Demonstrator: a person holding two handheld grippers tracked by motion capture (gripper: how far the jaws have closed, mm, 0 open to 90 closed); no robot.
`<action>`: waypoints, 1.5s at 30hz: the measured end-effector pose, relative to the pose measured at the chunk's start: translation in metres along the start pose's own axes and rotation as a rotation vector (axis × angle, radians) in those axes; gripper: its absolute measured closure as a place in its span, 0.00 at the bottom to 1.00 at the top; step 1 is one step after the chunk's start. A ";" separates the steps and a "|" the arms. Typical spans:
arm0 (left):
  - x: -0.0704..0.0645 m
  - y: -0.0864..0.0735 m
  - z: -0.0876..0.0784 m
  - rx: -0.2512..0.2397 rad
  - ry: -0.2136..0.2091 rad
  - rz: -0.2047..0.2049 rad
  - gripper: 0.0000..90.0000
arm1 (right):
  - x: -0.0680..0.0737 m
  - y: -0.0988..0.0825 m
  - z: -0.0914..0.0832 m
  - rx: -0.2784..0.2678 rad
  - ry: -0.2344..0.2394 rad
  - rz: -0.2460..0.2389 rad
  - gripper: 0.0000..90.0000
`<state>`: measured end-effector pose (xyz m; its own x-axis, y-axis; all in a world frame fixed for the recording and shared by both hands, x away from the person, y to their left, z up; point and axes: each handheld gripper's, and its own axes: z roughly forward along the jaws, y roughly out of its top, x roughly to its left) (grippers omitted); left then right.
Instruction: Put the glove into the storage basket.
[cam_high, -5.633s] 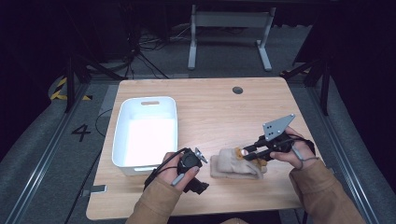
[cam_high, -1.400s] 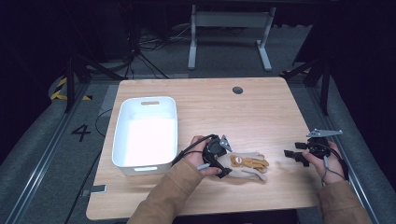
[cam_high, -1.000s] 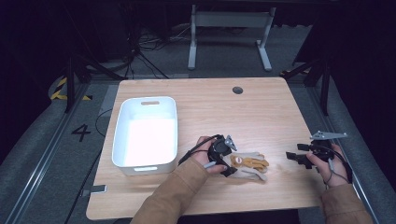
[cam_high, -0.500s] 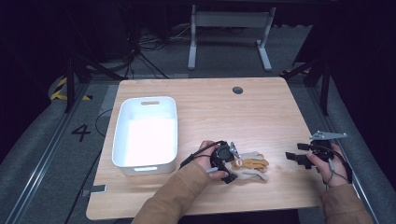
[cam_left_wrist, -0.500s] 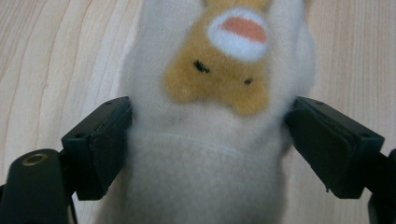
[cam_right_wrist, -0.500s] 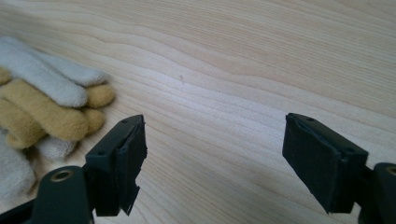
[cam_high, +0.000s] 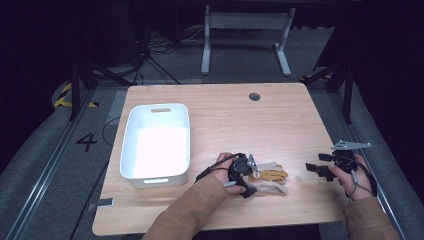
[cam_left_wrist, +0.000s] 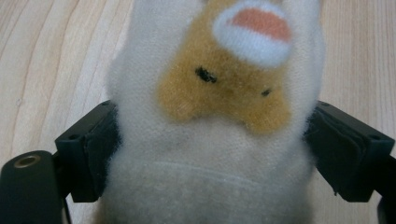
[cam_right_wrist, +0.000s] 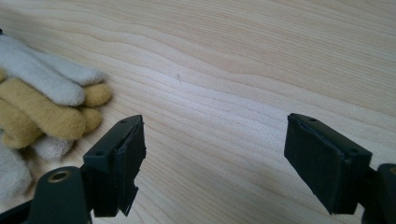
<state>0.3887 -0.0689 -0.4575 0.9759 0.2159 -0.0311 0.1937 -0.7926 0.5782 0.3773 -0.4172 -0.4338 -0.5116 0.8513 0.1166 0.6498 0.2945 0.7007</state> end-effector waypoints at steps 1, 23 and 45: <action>-0.001 0.001 0.002 -0.002 0.009 0.010 0.12 | 0.000 0.000 0.000 0.002 0.000 0.000 0.23; -0.007 0.008 0.003 -0.013 0.063 -0.051 0.26 | 0.002 0.000 0.001 -0.007 -0.019 -0.016 0.26; -0.008 0.008 -0.005 0.009 0.097 -0.133 0.79 | 0.002 0.000 0.002 -0.007 -0.022 -0.024 0.27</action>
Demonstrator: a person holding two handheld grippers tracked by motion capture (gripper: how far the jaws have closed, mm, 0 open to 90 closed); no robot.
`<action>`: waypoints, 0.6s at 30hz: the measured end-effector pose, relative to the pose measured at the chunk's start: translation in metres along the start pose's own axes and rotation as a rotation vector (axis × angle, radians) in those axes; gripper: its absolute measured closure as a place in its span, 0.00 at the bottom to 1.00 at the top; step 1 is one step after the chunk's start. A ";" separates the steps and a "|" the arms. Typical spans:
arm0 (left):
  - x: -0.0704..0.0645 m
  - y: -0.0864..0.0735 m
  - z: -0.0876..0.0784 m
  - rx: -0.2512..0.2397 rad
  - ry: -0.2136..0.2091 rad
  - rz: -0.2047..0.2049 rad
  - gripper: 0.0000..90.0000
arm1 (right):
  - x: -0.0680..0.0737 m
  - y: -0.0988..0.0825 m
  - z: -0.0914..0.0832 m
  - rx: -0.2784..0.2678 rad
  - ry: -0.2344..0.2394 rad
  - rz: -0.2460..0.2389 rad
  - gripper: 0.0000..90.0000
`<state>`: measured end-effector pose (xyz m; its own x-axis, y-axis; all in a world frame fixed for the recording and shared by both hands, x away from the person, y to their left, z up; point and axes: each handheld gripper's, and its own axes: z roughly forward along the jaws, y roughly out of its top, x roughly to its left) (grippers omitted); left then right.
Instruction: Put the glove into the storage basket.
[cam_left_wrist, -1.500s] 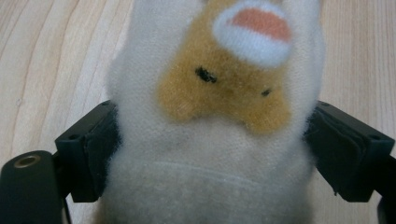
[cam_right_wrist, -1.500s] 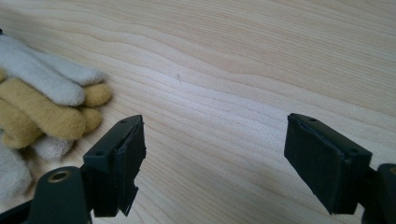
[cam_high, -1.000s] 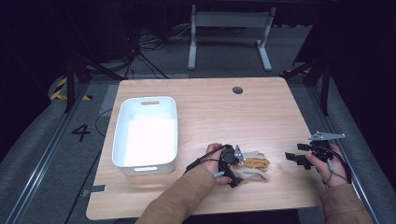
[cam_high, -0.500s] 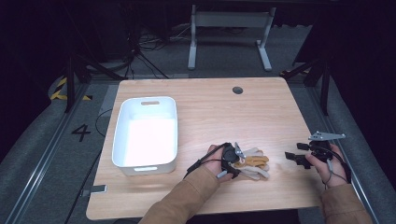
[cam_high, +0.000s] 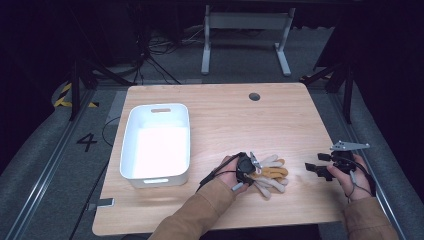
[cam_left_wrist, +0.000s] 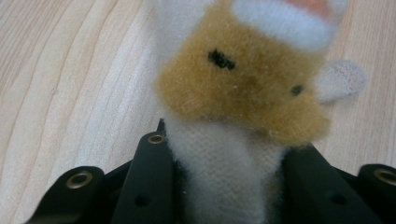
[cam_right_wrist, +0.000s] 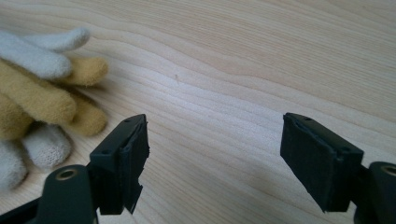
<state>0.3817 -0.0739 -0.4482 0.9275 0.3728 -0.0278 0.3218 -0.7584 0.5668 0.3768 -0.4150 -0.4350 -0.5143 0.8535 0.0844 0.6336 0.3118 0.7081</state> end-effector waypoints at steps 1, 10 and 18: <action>0.001 0.000 0.000 -0.002 -0.009 -0.009 0.79 | 0.000 0.000 0.000 -0.002 0.001 0.001 0.27; 0.006 0.004 -0.017 -0.045 -0.087 -0.093 0.80 | -0.003 0.000 -0.002 -0.013 -0.005 0.006 0.27; 0.006 0.013 -0.040 -0.124 -0.118 -0.105 0.80 | -0.005 0.001 -0.004 -0.018 -0.008 0.015 0.27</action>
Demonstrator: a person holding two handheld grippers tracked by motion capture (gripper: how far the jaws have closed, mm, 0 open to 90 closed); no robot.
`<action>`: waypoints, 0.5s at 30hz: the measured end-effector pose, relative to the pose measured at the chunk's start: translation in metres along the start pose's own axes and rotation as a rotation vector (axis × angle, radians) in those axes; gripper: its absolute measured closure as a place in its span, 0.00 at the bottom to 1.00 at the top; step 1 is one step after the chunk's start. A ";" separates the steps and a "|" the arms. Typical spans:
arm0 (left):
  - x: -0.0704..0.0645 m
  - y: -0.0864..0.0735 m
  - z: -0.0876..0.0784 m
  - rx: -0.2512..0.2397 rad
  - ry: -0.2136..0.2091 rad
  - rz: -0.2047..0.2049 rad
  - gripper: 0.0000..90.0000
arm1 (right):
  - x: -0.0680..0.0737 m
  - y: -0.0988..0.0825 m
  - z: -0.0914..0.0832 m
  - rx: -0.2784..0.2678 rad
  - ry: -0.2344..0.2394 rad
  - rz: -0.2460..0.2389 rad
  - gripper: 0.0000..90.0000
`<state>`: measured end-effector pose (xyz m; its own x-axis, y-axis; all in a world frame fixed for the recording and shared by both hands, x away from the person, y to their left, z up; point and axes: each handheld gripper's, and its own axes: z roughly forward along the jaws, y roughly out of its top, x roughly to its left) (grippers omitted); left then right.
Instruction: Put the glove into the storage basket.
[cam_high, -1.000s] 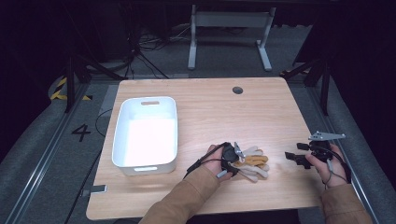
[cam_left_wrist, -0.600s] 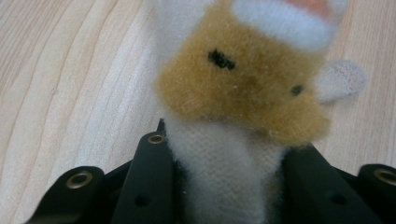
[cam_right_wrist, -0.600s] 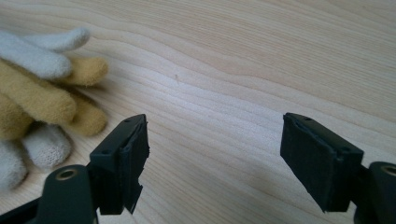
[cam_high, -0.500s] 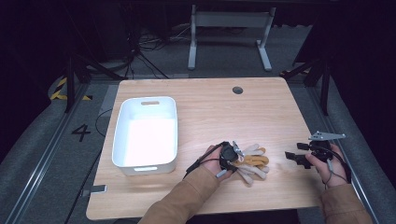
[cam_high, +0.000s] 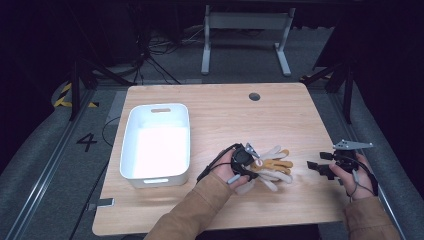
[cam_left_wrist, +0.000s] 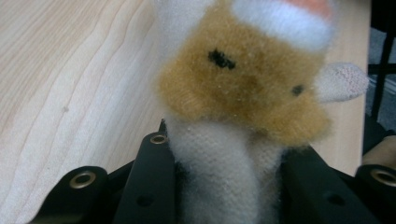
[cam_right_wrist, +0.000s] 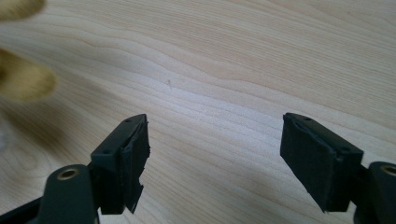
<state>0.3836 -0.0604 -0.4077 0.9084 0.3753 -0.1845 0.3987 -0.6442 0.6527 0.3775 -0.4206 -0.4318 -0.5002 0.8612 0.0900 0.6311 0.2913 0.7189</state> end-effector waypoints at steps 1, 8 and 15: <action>0.000 0.001 -0.001 -0.010 0.001 -0.004 0.80 | 0.000 0.000 0.000 -0.005 0.001 0.001 0.27; 0.001 0.005 -0.009 -0.025 0.010 -0.013 0.80 | -0.001 0.001 0.001 -0.017 0.007 0.016 0.27; 0.002 0.009 -0.021 -0.034 0.020 -0.029 0.80 | 0.000 0.003 0.005 -0.048 0.021 0.045 0.22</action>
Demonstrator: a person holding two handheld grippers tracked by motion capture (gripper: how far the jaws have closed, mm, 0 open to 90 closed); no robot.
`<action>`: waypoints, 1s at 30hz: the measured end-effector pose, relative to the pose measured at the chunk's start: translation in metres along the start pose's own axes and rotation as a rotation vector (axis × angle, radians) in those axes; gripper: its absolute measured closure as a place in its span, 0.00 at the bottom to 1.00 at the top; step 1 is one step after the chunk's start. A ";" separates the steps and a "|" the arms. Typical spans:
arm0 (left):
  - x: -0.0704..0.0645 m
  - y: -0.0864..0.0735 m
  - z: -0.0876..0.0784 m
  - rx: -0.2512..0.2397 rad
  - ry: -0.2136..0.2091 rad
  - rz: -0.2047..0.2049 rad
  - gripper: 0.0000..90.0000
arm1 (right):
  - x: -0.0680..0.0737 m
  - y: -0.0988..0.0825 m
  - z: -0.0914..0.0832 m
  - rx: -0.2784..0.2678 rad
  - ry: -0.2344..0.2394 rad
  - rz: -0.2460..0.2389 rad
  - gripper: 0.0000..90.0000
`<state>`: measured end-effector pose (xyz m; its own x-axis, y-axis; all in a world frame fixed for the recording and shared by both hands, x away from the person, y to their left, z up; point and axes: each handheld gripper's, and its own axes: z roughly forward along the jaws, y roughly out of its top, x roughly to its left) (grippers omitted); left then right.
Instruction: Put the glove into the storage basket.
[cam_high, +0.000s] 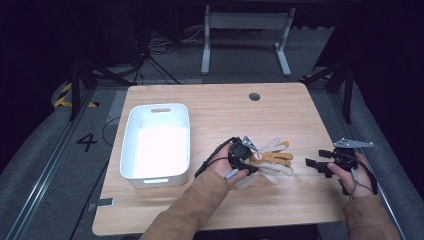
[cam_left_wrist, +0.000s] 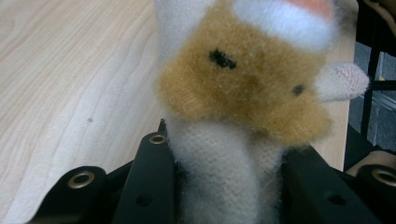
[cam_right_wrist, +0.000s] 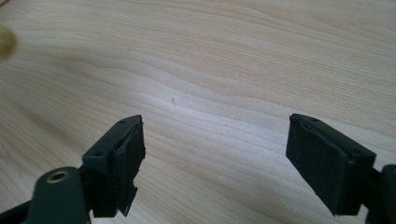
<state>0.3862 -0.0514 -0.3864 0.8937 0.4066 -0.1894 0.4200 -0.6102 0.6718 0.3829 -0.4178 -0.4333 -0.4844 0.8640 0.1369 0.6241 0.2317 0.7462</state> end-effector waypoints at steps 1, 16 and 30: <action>0.000 0.001 -0.003 -0.004 0.001 -0.007 0.80 | 0.000 0.000 0.000 0.000 0.000 0.000 0.22; 0.017 0.010 -0.038 -0.019 0.130 -0.239 0.79 | 0.008 0.016 0.026 0.053 0.031 0.006 0.46; 0.047 0.032 -0.055 0.053 0.176 -0.402 0.79 | 0.014 0.023 0.033 0.118 0.084 0.044 0.65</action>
<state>0.4329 -0.0142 -0.3349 0.6191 0.7257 -0.3000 0.7404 -0.4122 0.5309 0.4105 -0.3853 -0.4353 -0.5016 0.8353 0.2252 0.7112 0.2499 0.6571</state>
